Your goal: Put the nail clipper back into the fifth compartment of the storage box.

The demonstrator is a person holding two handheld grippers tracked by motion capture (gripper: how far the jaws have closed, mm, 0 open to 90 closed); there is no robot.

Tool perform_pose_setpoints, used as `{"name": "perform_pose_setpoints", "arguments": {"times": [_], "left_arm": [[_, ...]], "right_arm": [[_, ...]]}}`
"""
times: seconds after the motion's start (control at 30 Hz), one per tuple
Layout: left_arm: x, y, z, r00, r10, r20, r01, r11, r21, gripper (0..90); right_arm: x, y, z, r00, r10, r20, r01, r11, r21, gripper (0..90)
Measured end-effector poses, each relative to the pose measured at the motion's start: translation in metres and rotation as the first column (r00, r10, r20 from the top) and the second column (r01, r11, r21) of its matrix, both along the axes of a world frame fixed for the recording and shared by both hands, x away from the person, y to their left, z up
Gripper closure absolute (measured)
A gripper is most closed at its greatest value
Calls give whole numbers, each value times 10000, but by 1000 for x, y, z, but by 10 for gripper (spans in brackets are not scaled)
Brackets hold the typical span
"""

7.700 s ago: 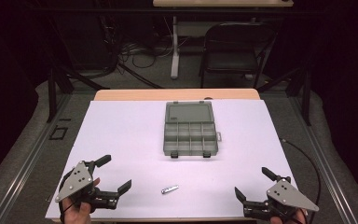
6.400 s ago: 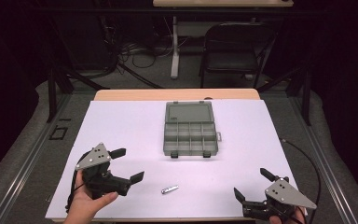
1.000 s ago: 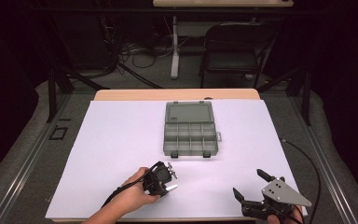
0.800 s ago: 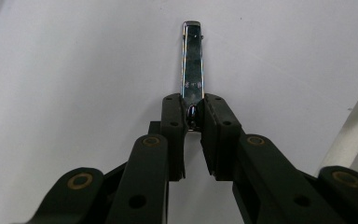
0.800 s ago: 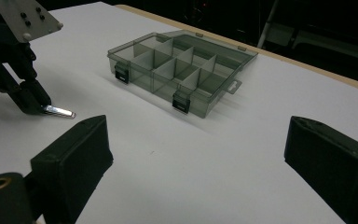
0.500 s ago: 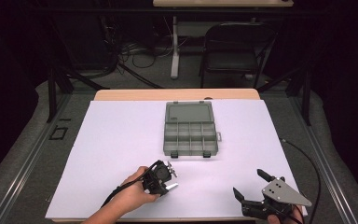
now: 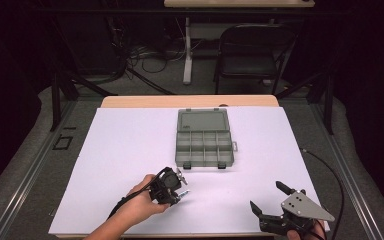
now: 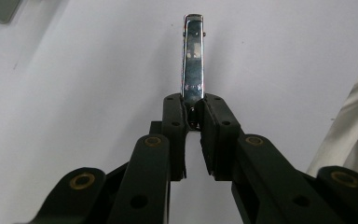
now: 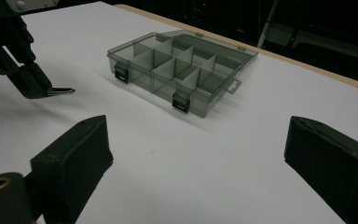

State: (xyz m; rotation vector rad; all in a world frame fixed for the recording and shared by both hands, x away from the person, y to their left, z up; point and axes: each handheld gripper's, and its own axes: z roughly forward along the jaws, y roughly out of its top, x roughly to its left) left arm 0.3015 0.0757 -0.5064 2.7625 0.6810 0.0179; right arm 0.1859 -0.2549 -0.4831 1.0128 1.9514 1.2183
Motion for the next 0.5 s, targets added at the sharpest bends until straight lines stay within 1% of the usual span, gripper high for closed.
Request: {"name": "perform_pose_setpoints", "arguments": {"times": [0.5], "left_arm": [[3,8,11,9994,264,226,-253,9984,-503,798]], "right_arm": [[0,0,0,10000,7,6,-7,10000,-3,63]]}}
